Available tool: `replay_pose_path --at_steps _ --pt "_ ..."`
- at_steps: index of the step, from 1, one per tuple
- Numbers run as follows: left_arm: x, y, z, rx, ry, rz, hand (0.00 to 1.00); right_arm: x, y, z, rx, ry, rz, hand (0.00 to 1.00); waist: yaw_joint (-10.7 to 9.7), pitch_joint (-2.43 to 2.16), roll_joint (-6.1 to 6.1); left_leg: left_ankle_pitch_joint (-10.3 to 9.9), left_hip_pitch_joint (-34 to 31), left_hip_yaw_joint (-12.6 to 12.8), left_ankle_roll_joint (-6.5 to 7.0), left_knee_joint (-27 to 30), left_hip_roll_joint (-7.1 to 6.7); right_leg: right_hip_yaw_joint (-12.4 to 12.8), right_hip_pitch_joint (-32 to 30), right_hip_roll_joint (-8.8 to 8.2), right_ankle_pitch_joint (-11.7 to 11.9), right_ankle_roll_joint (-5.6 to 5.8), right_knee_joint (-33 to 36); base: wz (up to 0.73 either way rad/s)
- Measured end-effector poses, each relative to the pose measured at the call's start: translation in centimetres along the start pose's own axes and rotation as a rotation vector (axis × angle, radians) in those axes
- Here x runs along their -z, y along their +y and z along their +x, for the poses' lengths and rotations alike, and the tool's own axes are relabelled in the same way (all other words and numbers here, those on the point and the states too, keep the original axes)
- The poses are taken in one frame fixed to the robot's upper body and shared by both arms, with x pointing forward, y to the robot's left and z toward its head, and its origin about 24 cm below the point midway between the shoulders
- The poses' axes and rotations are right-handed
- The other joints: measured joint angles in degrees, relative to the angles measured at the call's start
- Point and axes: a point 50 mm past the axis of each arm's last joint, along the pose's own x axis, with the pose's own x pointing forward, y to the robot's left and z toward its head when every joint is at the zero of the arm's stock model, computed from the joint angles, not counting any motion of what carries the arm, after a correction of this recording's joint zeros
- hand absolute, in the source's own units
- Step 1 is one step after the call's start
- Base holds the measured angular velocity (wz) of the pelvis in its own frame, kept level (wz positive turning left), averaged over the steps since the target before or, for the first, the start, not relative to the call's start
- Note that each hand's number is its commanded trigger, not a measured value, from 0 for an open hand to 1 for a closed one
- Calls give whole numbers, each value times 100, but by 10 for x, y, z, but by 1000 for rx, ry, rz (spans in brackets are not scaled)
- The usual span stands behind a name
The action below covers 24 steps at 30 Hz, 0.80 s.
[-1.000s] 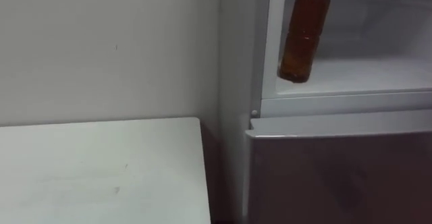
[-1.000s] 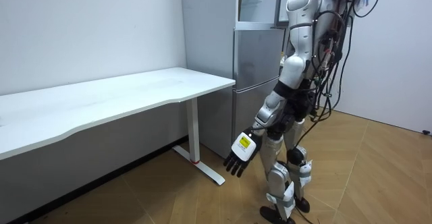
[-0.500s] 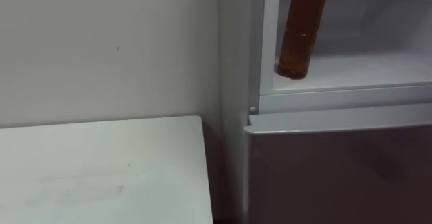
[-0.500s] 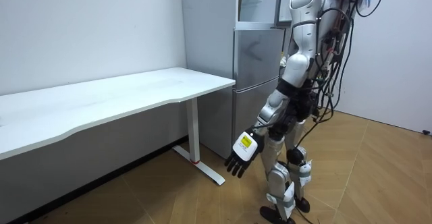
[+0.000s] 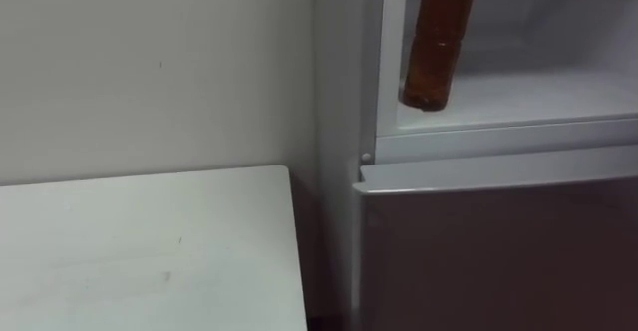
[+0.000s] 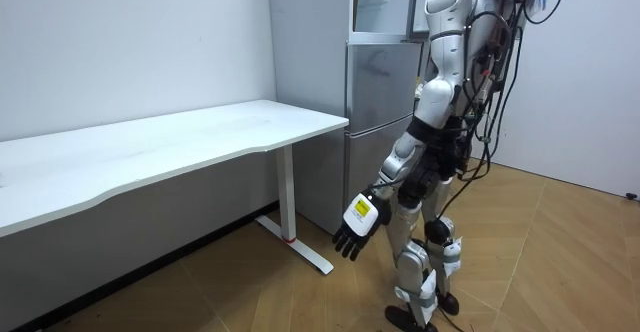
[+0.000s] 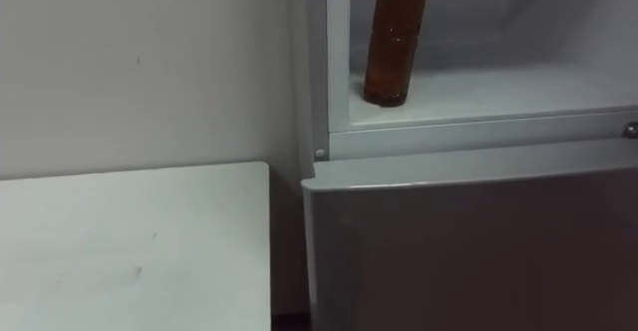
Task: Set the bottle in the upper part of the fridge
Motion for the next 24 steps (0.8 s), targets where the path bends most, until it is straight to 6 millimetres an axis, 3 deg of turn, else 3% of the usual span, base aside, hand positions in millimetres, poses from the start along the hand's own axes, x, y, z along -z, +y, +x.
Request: replay_pose_path --at_steps 8,11,19,24 --pt "7 1 -1 -14 20 -34 0 -1 13 -5 21 -50 -38 0 -56 -9 0 8 -9 39 10 -2 8 -5 -98 -10 -2 2 128 -3" --pt "15 3 -2 -24 50 -58 0 -3 17 -8 34 -103 -83 0 -159 -27 -58 16 -67 -27 14 33 -2 -89 -98 -20 -1 2 123 12" --pt "19 -2 -1 -6 74 -59 0 -19 45 -21 -16 -394 -278 0 -124 -28 -117 39 -41 -51 0 3 0 -110 -96 -11 -2 3 89 2" --pt "15 -2 0 -2 60 -55 0 -25 48 -22 -15 -473 -322 0 -131 -23 -135 43 -49 -54 -8 -11 1 -109 -92 -6 -3 2 82 0"
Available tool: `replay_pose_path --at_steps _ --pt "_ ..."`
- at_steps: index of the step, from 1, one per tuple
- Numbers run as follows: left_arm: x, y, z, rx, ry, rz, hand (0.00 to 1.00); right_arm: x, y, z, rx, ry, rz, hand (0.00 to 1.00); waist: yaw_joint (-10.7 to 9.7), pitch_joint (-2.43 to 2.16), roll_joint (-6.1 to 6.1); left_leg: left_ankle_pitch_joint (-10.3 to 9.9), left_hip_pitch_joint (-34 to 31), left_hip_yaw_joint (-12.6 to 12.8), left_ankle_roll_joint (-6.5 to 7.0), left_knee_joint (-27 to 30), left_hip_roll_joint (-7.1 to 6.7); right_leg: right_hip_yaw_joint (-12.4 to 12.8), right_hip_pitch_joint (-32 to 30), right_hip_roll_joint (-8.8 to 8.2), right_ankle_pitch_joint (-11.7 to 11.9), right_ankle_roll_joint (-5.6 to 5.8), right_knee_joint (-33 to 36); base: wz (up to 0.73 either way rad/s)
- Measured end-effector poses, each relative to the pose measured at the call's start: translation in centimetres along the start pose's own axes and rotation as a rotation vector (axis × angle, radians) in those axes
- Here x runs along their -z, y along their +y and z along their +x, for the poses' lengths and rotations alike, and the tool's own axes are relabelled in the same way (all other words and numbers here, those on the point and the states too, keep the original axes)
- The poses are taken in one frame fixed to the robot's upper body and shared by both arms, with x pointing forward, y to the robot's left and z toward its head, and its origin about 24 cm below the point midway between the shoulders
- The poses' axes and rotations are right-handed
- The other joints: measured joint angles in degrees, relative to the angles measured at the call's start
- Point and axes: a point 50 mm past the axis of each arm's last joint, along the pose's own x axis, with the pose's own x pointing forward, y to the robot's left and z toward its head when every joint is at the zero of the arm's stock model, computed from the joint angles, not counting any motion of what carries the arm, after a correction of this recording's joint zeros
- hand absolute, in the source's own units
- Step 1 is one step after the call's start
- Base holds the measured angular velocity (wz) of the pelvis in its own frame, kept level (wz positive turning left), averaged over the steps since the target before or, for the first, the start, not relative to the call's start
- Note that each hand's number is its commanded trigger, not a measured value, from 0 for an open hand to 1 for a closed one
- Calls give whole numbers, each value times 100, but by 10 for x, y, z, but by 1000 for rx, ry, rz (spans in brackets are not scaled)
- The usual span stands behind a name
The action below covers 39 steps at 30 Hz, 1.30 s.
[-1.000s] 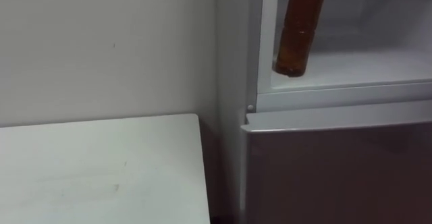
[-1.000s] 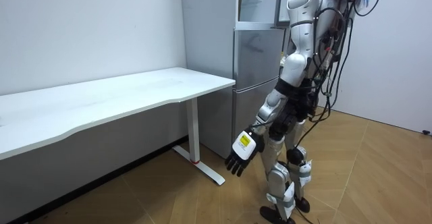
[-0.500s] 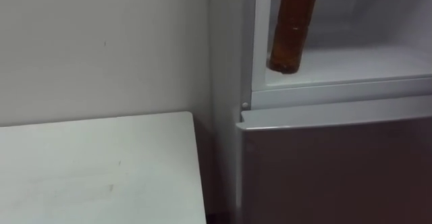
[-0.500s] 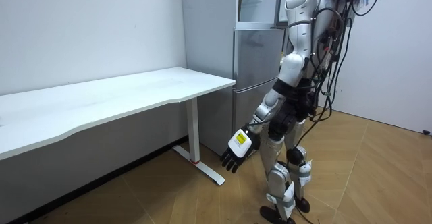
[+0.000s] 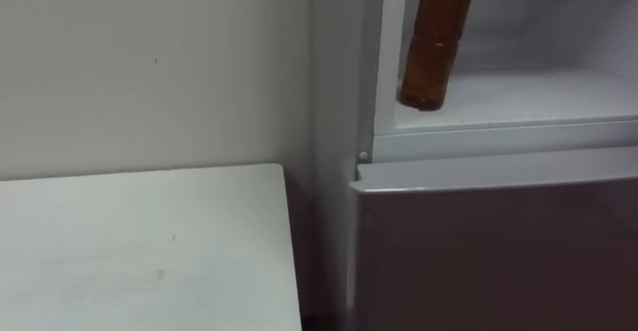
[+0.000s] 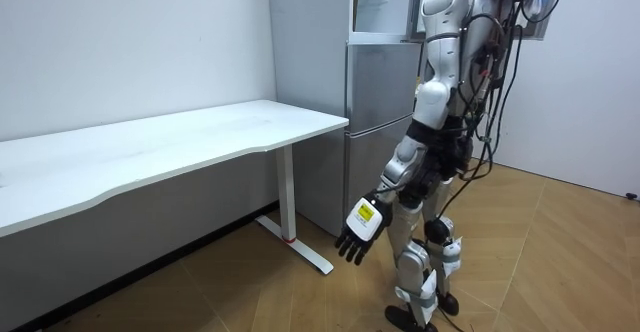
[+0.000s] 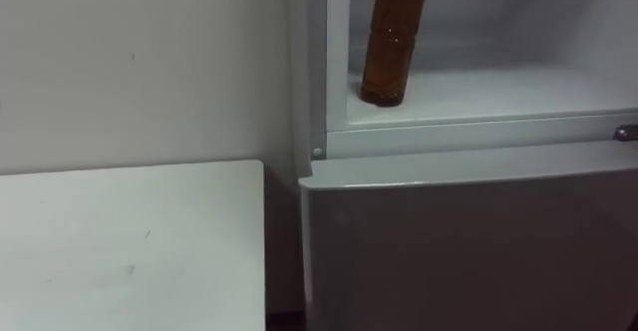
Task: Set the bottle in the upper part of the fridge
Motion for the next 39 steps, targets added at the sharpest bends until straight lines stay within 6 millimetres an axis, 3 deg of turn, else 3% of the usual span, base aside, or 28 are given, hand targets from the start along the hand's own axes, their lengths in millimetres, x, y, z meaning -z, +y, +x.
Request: replay_pose_path --at_steps 8,16,26,39 --pt "1 2 0 -4 0 8 0 3 -7 -6 10 -61 -147 0 26 11 -32 8 5 35 -14 18 -9 11 11 3 -64 -14 -89 0" --pt "3 -2 0 9 9 40 0 11 -12 -16 -5 -75 -250 0 179 40 -75 13 177 234 -23 -137 -2 187 0 7 -98 -9 13 -14" --pt "-6 -8 1 36 -29 81 0 22 -13 -29 -22 -84 -307 0 183 54 -92 9 151 288 -23 -138 4 210 -43 3 -112 -2 9 -3" --pt "-16 -14 2 77 -93 127 0 30 -10 -40 -71 -66 -301 0 183 57 -14 10 114 310 -23 -117 11 231 -101 17 -83 -25 32 -1"
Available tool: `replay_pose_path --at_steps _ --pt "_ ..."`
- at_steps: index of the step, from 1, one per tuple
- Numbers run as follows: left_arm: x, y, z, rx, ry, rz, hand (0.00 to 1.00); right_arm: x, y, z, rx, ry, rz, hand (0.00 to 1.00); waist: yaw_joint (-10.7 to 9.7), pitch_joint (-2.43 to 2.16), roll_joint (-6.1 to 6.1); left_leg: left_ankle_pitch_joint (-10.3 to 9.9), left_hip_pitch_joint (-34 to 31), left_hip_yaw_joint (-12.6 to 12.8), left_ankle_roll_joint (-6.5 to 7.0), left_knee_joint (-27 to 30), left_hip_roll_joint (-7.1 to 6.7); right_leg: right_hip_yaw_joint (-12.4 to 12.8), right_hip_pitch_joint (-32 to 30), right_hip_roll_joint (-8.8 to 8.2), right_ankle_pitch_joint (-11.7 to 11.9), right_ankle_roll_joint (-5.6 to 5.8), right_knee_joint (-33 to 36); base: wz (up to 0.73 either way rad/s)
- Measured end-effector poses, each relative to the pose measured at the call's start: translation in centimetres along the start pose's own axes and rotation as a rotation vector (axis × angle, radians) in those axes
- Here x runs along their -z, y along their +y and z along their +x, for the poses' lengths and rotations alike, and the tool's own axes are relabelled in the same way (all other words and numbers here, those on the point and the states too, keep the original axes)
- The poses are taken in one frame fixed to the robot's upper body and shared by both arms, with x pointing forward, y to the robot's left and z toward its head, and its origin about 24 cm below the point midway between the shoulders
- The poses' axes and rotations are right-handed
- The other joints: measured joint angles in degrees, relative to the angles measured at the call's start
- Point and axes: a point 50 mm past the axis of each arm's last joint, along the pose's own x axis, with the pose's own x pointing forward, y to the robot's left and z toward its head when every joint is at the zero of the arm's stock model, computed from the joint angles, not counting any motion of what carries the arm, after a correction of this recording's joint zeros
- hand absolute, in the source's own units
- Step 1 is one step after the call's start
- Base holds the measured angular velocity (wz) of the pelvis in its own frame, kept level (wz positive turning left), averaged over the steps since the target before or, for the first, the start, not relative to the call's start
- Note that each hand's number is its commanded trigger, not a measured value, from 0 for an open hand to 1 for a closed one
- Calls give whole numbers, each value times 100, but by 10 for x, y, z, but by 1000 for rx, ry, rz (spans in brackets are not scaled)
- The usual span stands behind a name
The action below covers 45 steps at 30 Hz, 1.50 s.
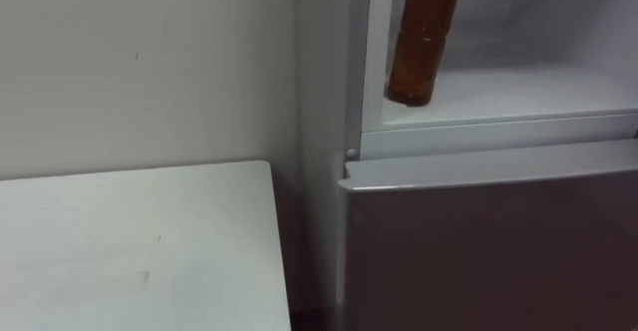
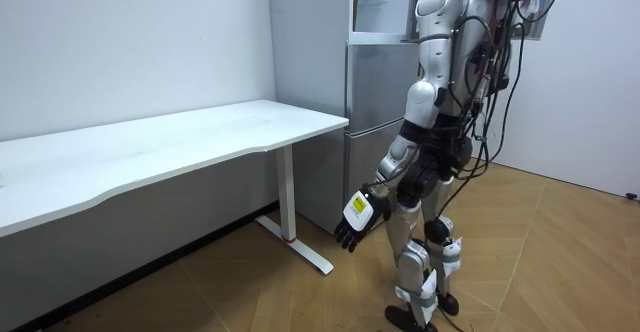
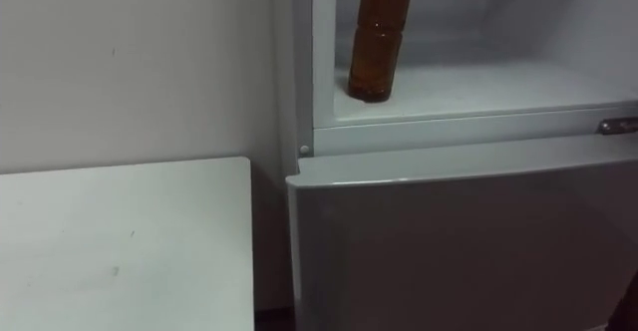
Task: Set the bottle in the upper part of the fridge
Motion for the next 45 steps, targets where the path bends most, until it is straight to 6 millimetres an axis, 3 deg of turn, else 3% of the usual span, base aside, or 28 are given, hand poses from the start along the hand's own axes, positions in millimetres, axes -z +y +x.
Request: replay_pose_path --at_steps 17,24,40,45 --pt "6 -9 -2 59 23 45 0 8 8 -16 -73 38 33 0 151 -13 66 -1 10 135 -4 -36 58 -4 -37 6 67 -14 -19 -5" --pt "3 -13 -1 81 6 89 0 20 14 -38 -207 91 -18 0 150 -30 148 3 -52 141 -11 29 93 -4 -71 33 125 -30 -2 0" --pt "-10 -12 2 146 -36 205 0 44 21 -92 -619 320 -62 0 345 -2 115 13 -73 111 -23 95 108 -52 -88 31 149 -50 -16 0" --pt "-13 -12 3 147 -45 205 0 47 25 -98 -728 351 -88 0 508 22 98 14 -118 59 -24 96 103 -75 -90 41 157 -48 -35 7"
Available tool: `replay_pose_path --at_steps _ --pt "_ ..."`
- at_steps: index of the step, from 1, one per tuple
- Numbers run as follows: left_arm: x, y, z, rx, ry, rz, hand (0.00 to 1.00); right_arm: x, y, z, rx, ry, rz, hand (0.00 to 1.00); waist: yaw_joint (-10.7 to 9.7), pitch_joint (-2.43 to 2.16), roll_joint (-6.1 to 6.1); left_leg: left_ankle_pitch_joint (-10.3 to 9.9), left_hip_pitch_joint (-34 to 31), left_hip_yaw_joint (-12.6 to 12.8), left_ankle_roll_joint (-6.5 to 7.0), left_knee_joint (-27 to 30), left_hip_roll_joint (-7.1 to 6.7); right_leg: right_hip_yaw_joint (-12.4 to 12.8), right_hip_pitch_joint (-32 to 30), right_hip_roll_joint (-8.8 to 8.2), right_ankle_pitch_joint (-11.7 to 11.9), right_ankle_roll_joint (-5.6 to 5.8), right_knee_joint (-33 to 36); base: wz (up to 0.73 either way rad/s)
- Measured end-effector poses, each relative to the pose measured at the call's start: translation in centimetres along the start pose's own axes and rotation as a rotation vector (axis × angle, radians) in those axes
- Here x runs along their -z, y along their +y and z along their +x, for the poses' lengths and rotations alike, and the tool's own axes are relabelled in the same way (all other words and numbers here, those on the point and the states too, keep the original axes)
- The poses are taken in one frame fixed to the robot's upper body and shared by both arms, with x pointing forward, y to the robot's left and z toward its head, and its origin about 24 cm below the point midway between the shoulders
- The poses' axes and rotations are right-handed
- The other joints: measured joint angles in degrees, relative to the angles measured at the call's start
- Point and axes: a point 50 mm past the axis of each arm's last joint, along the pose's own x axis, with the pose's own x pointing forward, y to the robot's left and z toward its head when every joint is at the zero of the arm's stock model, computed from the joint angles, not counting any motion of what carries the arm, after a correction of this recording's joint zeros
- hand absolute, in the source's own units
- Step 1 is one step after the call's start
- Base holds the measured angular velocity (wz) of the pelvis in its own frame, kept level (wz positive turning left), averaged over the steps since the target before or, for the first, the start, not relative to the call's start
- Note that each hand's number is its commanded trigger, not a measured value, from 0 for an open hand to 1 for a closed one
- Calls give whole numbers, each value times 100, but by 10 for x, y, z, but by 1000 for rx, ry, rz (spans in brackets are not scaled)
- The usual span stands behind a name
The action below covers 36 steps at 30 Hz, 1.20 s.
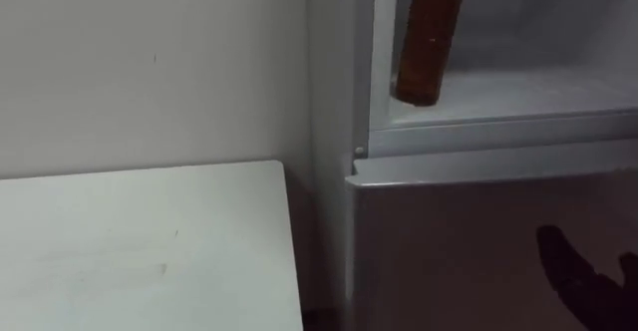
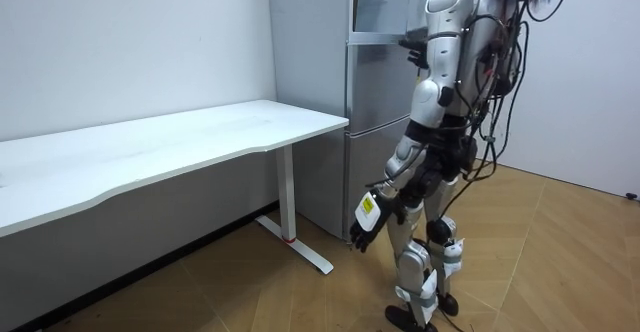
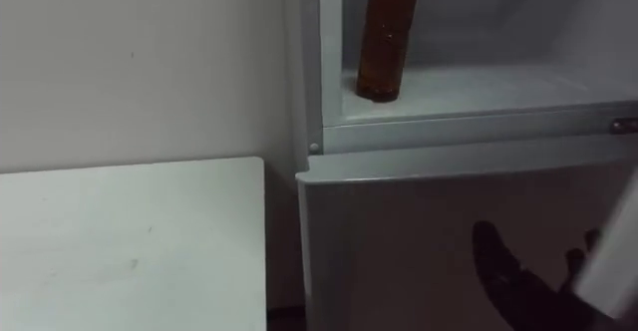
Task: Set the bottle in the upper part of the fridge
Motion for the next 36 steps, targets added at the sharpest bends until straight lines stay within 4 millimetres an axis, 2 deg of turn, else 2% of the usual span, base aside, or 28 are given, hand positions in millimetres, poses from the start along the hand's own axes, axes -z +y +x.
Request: replay_pose_path --at_steps 2,6,9,21,36 --pt "-2 1 0 4 -4 1 0 0 1 1 -35 7 -18 0 105 2 2 0 -11 -6 -2 -7 3 -2 7 7 0 -1 -2 6" --pt "-4 1 1 6 -9 2 0 1 4 2 -102 -2 -62 0 176 22 18 1 -68 -103 -7 -10 7 -99 9 9 -2 -1 -14 12" --pt "-3 1 1 8 5 7 0 2 5 2 -133 -9 -109 0 128 58 21 -2 -102 -104 -12 -34 10 -170 -6 5 -2 -1 -18 0" --pt "-5 0 2 20 4 26 0 5 6 2 -172 10 -146 0 106 24 75 -5 -98 -105 -15 -52 10 -177 -2 2 1 -5 -7 0" --pt "-1 -1 1 20 10 23 0 5 5 4 -192 33 -121 0 102 31 63 -4 -54 -87 -16 -66 9 -138 9 7 2 -6 7 -1"
